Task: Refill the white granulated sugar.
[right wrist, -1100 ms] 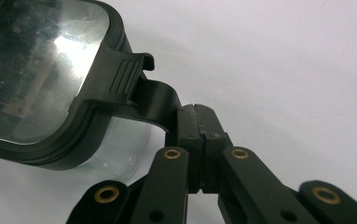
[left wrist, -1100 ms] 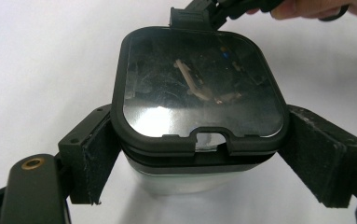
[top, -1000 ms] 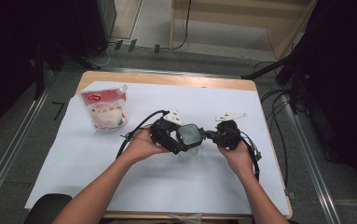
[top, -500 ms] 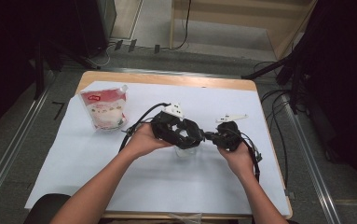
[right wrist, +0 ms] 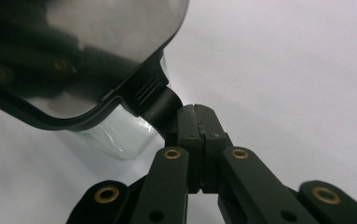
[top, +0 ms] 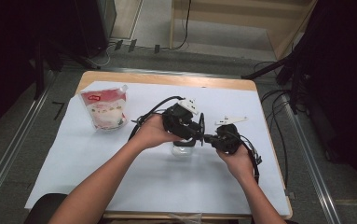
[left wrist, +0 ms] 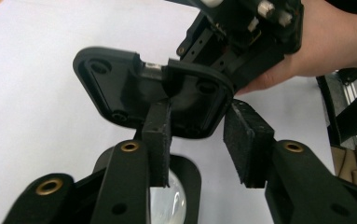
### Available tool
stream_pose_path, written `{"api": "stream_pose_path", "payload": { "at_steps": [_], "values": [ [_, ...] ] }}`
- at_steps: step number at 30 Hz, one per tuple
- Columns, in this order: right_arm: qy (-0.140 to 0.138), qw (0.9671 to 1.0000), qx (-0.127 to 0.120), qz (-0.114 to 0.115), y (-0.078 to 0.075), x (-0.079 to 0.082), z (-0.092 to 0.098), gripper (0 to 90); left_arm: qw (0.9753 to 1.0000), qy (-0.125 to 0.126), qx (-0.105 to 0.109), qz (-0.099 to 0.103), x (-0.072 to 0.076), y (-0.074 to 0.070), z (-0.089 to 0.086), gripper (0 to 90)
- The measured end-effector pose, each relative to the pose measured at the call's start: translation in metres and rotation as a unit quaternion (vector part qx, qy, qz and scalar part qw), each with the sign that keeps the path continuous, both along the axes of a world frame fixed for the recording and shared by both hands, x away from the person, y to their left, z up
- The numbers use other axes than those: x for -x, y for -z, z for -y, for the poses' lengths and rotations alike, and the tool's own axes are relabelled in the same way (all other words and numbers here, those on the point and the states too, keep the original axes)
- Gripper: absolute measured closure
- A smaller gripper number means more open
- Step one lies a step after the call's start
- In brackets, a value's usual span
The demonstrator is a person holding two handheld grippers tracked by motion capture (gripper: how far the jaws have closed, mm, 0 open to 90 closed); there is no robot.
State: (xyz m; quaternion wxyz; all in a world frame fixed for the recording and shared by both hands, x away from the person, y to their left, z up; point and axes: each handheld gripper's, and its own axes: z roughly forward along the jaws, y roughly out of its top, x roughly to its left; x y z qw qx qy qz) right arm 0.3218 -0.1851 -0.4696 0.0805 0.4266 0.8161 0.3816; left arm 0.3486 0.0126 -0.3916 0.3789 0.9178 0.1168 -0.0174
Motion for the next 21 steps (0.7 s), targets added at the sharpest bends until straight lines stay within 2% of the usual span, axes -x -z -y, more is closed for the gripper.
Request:
{"api": "stream_pose_path", "payload": {
  "at_steps": [3, 8, 11, 13, 15, 16, 19, 20, 21],
  "values": [
    [0.003, 1.0000, -0.002, -0.005, 0.001, 0.002, 0.000, 90.0, 0.9999, 0.010, 0.002, -0.005, 0.002, 0.005, 0.006, 64.8],
    [0.007, 0.9999, -0.007, -0.010, 0.002, 0.003, 0.000, 90.0, 0.9998, 0.009, 0.011, -0.014, 0.003, 0.008, 0.005, 64.7],
    [-0.002, 0.9996, -0.021, -0.019, 0.002, 0.005, 0.003, 90.0, 0.9995, 0.005, 0.018, -0.027, 0.003, 0.008, -0.002, 63.8],
    [-0.004, 0.9997, -0.019, -0.014, 0.001, 0.006, 0.003, 90.0, 0.9994, 0.005, 0.017, -0.030, 0.003, 0.008, -0.004, 63.1],
    [-0.005, 0.9998, -0.016, -0.007, -0.001, 0.009, 0.004, 90.0, 0.9991, -0.003, 0.021, -0.036, 0.003, 0.007, -0.008, 58.3],
    [-0.002, 0.9997, -0.024, -0.002, -0.003, 0.014, 0.008, 88.9, 0.9984, -0.006, 0.028, -0.049, 0.002, 0.005, -0.015, 51.7],
    [-0.007, 0.9991, -0.042, -0.001, -0.007, 0.021, 0.013, 81.8, 0.9984, -0.017, 0.033, -0.044, 0.003, 0.003, -0.023, 51.2],
    [-0.013, 0.9989, -0.045, -0.001, -0.008, 0.024, 0.014, 78.8, 0.9982, -0.025, 0.036, -0.040, 0.003, 0.000, -0.032, 51.3],
    [-0.013, 0.9989, -0.045, -0.001, -0.008, 0.024, 0.014, 78.8, 0.9982, -0.025, 0.036, -0.040, 0.003, 0.000, -0.032, 51.7]
  ]
}}
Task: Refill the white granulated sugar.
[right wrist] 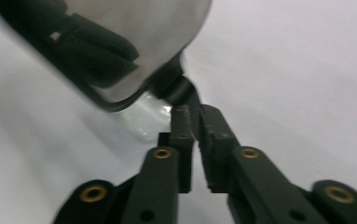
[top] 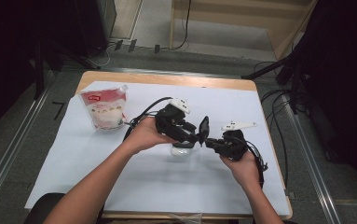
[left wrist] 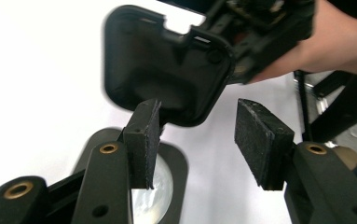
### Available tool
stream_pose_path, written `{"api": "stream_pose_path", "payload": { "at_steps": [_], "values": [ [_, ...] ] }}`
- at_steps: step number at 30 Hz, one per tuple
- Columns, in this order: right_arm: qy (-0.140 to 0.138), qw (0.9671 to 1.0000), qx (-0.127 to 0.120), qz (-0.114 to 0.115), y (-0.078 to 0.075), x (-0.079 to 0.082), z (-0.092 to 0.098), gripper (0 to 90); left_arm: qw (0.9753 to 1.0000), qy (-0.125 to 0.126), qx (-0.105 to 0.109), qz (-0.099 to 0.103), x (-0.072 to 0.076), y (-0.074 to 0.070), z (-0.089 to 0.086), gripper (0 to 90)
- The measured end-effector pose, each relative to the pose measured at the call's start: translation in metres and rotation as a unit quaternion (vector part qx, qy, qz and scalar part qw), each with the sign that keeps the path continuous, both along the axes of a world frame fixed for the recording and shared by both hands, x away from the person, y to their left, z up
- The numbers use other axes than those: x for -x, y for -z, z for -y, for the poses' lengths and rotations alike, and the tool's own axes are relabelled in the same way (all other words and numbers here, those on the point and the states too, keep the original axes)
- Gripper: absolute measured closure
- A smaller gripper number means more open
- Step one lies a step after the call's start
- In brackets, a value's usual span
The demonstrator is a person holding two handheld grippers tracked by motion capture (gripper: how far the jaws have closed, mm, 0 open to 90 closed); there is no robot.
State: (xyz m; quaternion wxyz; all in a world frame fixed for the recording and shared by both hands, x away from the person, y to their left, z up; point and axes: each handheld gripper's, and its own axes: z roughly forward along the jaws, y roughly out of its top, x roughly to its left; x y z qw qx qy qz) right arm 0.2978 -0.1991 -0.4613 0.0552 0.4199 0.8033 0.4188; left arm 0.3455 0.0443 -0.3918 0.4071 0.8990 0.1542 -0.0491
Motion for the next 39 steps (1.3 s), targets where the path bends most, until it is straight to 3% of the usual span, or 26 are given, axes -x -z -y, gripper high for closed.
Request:
{"api": "stream_pose_path", "payload": {
  "at_steps": [1, 4, 7, 8, 9, 11, 15, 16, 21, 23, 25, 26, 32, 33, 39],
  "values": [
    [-0.013, 0.9999, -0.007, 0.006, -0.002, 0.007, 0.001, 74.0, 0.9999, -0.011, 0.004, 0.001, 0.000, -0.002, -0.008, 52.0],
    [-0.024, 0.9997, -0.010, 0.001, -0.003, 0.014, -0.001, 71.0, 0.9999, -0.011, 0.010, 0.003, 0.000, -0.004, -0.016, 55.0],
    [-0.046, 0.9989, -0.003, 0.006, -0.006, 0.025, -0.008, 66.9, 0.9996, -0.027, -0.001, 0.011, 0.001, -0.007, -0.027, 54.7],
    [-0.060, 0.9982, -0.005, 0.009, -0.009, 0.034, -0.013, 66.8, 0.9994, -0.033, 0.003, 0.009, 0.001, -0.007, -0.031, 53.6],
    [-0.064, 0.9979, -0.007, 0.007, -0.010, 0.037, -0.015, 66.8, 0.9990, -0.044, 0.006, -0.006, -0.001, -0.007, -0.038, 52.4],
    [-0.069, 0.9976, -0.009, 0.005, -0.010, 0.039, -0.017, 66.9, 0.9988, -0.047, 0.007, -0.011, -0.001, -0.007, -0.043, 51.8],
    [-0.088, 0.9959, -0.022, 0.005, -0.013, 0.051, -0.029, 66.9, 0.9975, -0.061, -0.005, -0.036, -0.001, -0.004, -0.061, 55.4],
    [-0.091, 0.9955, -0.023, 0.011, -0.014, 0.053, -0.032, 67.3, 0.9974, -0.065, -0.001, -0.030, -0.001, -0.003, -0.064, 56.0],
    [-0.106, 0.9938, -0.029, 0.020, -0.021, 0.059, -0.043, 66.0, 0.9965, -0.079, 0.004, -0.028, 0.001, -0.008, -0.077, 55.3],
    [-0.114, 0.9929, -0.034, 0.002, -0.022, 0.057, -0.050, 61.6, 0.9963, -0.082, 0.009, -0.025, 0.003, -0.010, -0.083, 54.0],
    [-0.119, 0.9922, -0.036, 0.002, -0.022, 0.057, -0.053, 61.1, 0.9961, -0.086, 0.003, -0.019, 0.006, -0.012, -0.088, 51.0],
    [-0.130, 0.9910, -0.032, 0.010, -0.023, 0.058, -0.057, 59.6, 0.9956, -0.093, 0.000, -0.010, 0.008, -0.014, -0.093, 49.9],
    [-0.153, 0.9872, -0.027, 0.035, -0.026, 0.060, -0.072, 53.3, 0.9939, -0.109, 0.003, -0.018, 0.010, -0.017, -0.109, 46.6],
    [-0.160, 0.9861, -0.022, 0.037, -0.027, 0.060, -0.079, 49.9, 0.9927, -0.120, -0.003, -0.016, 0.011, -0.019, -0.115, 45.9],
    [-0.177, 0.9835, -0.010, 0.037, -0.026, 0.058, -0.099, 46.3, 0.9908, -0.134, 0.005, -0.018, 0.012, -0.021, -0.130, 46.6]
  ]
}}
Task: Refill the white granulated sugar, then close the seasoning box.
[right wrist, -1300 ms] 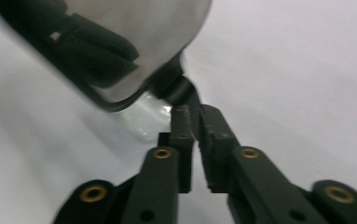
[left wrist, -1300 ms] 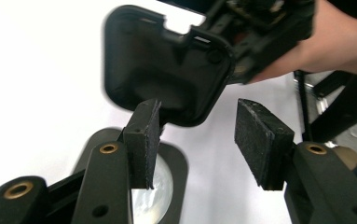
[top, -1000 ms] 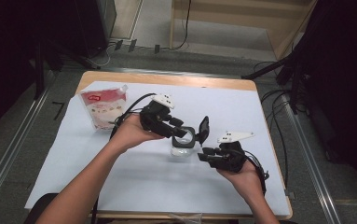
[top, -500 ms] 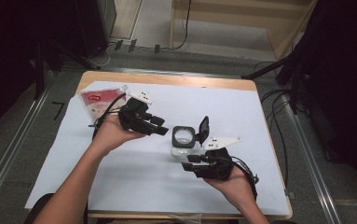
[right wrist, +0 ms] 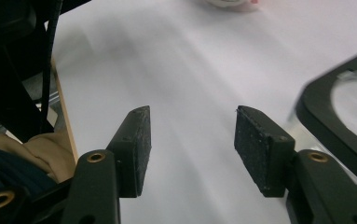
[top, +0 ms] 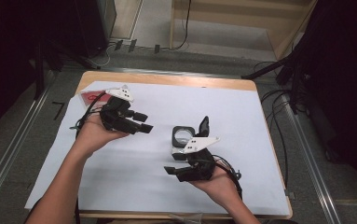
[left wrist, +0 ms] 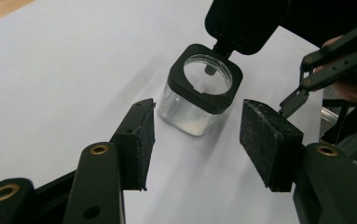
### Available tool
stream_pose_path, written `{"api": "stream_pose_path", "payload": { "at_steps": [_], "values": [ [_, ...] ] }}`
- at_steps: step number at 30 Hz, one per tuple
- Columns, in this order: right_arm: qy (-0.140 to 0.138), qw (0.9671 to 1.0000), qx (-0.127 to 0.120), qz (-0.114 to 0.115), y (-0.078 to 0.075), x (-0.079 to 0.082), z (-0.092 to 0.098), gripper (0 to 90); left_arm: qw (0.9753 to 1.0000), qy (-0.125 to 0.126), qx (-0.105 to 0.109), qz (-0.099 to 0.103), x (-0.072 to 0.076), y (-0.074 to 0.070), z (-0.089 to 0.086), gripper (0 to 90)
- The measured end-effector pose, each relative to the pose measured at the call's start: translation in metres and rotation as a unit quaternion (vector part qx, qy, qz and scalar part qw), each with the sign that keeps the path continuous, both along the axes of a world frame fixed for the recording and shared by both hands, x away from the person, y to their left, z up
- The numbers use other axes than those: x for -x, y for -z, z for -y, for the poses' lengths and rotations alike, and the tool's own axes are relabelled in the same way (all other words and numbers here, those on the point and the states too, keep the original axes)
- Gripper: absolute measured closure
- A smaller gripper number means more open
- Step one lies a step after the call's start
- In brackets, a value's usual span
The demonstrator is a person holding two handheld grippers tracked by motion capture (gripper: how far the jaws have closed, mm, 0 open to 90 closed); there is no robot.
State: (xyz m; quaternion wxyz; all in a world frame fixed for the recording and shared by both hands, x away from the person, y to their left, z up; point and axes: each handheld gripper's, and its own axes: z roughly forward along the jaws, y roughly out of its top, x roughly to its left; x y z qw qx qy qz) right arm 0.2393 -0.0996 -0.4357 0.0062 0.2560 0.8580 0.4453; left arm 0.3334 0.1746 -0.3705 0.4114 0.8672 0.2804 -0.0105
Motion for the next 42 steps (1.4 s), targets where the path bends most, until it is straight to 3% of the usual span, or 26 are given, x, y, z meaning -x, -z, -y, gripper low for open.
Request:
{"api": "stream_pose_path", "payload": {
  "at_steps": [7, 11, 23, 31, 37, 39, 42],
  "values": [
    [-0.024, 0.9997, 0.000, -0.007, 0.003, -0.011, -0.029, 46.2, 0.9999, -0.007, -0.003, 0.014, 0.004, -0.003, -0.019, 45.1],
    [-0.036, 0.9993, 0.007, -0.008, 0.007, -0.018, -0.049, 47.7, 0.9994, -0.029, -0.002, 0.016, 0.005, -0.005, -0.033, 45.2],
    [-0.034, 0.9993, 0.012, -0.013, 0.019, -0.018, -0.056, 47.7, 0.9969, -0.077, 0.000, 0.011, 0.007, -0.003, -0.077, 45.9],
    [-0.043, 0.9987, 0.024, -0.016, 0.028, -0.017, -0.056, 47.7, 0.9927, -0.120, -0.001, 0.004, 0.010, 0.001, -0.114, 45.9],
    [-0.045, 0.9986, 0.022, -0.016, 0.028, -0.018, -0.057, 47.8, 0.9899, -0.141, 0.003, 0.008, 0.014, 0.002, -0.131, 45.9],
    [-0.046, 0.9985, 0.024, -0.018, 0.029, -0.019, -0.058, 47.8, 0.9871, -0.160, 0.008, 0.009, 0.016, 0.003, -0.142, 46.0],
    [-0.046, 0.9984, 0.024, -0.021, 0.029, -0.019, -0.058, 47.8, 0.9857, -0.168, 0.006, 0.008, 0.018, 0.003, -0.151, 46.0]
  ]
}}
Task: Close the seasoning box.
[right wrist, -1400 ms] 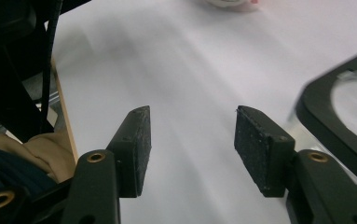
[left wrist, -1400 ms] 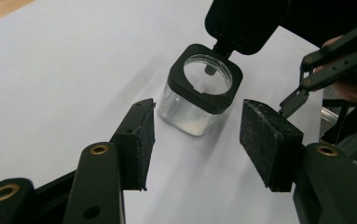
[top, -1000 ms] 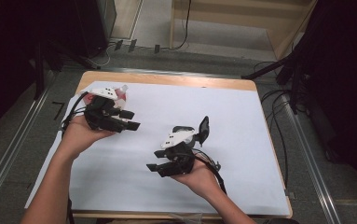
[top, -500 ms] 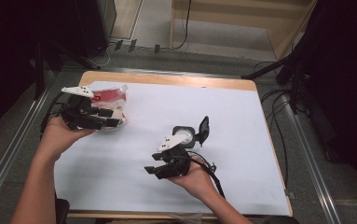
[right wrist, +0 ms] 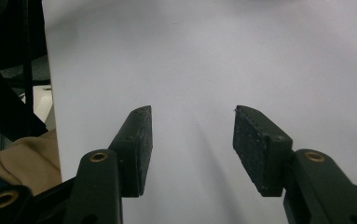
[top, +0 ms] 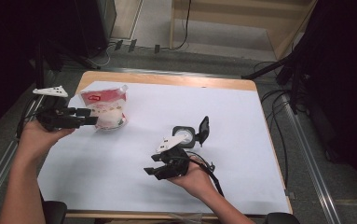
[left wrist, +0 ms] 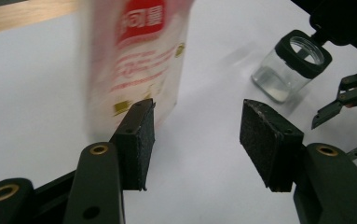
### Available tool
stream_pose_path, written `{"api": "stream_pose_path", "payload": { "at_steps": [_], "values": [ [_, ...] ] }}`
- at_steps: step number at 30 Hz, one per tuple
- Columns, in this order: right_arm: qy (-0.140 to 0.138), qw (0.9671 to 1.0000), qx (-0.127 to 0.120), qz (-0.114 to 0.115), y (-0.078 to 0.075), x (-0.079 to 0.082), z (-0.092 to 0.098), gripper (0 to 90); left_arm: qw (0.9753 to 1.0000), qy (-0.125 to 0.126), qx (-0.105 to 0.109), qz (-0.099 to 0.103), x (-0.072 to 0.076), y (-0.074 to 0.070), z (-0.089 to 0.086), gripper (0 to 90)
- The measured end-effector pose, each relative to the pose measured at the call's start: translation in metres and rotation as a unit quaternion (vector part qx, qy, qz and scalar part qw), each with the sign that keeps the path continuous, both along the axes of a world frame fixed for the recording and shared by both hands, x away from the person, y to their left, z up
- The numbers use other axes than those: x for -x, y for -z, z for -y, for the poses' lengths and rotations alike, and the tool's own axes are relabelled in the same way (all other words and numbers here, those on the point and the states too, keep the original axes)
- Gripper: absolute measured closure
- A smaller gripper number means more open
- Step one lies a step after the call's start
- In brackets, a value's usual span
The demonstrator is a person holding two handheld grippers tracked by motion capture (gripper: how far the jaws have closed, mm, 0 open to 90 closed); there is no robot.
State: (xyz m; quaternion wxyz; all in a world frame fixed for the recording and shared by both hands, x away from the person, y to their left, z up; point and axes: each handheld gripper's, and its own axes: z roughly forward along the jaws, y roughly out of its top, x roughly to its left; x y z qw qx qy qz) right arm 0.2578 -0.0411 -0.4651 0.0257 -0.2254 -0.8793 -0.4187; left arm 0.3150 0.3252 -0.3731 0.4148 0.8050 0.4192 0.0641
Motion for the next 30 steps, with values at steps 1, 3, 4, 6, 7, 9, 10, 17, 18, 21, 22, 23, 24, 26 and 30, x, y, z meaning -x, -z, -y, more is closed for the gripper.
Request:
{"api": "stream_pose_path", "payload": {
  "at_steps": [1, 3, 4, 6, 7, 9, 10, 17, 18, 21, 22, 23, 24, 26, 30],
  "values": [
    [-0.001, 1.0000, 0.000, 0.003, 0.000, 0.000, 0.000, 47.9, 0.9999, -0.014, -0.002, 0.006, 0.000, 0.000, -0.007, 46.0],
    [-0.003, 1.0000, 0.000, 0.004, 0.000, 0.001, 0.000, 47.9, 0.9997, -0.023, -0.003, 0.003, -0.001, 0.001, -0.012, 46.0],
    [-0.003, 1.0000, 0.000, 0.004, 0.000, 0.001, 0.000, 47.9, 0.9997, -0.023, -0.003, 0.003, -0.001, 0.001, -0.012, 46.0],
    [-0.003, 1.0000, -0.001, 0.004, 0.000, 0.000, 0.000, 48.0, 0.9989, -0.031, -0.034, -0.001, -0.005, 0.001, -0.013, 45.1],
    [0.000, 1.0000, -0.001, 0.003, 0.000, 0.000, 0.001, 48.1, 0.9986, -0.033, -0.041, 0.000, -0.009, 0.003, -0.013, 44.4],
    [-0.001, 1.0000, -0.002, 0.003, 0.000, -0.001, 0.001, 48.1, 0.9989, -0.032, -0.034, 0.001, -0.013, 0.004, -0.013, 44.1],
    [0.000, 1.0000, -0.002, 0.003, 0.001, -0.001, 0.001, 48.2, 0.9992, -0.031, -0.025, 0.002, -0.019, 0.008, -0.014, 43.8],
    [0.003, 1.0000, 0.000, 0.002, 0.003, 0.000, 0.001, 48.2, 0.9998, -0.016, 0.005, 0.010, -0.040, 0.013, -0.004, 44.2],
    [0.003, 1.0000, 0.000, 0.002, 0.003, 0.000, 0.001, 48.2, 0.9998, -0.016, 0.005, 0.010, -0.040, 0.013, -0.004, 44.4],
    [0.007, 1.0000, 0.001, 0.000, 0.005, 0.001, 0.001, 48.2, 0.9999, -0.003, -0.001, 0.011, -0.049, 0.017, 0.006, 44.9],
    [0.007, 1.0000, 0.001, 0.000, 0.005, 0.001, 0.001, 48.2, 0.9999, -0.003, -0.001, 0.011, -0.049, 0.017, 0.006, 45.1],
    [0.009, 1.0000, 0.002, 0.001, 0.006, 0.001, 0.001, 48.1, 0.9999, 0.000, -0.009, 0.012, -0.052, 0.020, 0.011, 45.1],
    [0.011, 0.9999, 0.003, -0.001, 0.006, 0.002, 0.002, 48.1, 0.9998, 0.003, -0.011, 0.014, -0.053, 0.022, 0.013, 45.2],
    [0.011, 0.9999, 0.003, 0.001, 0.006, 0.003, 0.002, 48.1, 0.9998, 0.003, -0.013, 0.012, -0.054, 0.023, 0.015, 46.1],
    [0.018, 0.9998, 0.002, 0.001, 0.007, 0.004, 0.005, 48.2, 0.9998, 0.007, -0.013, 0.013, -0.058, 0.028, 0.017, 47.9]
  ]
}}
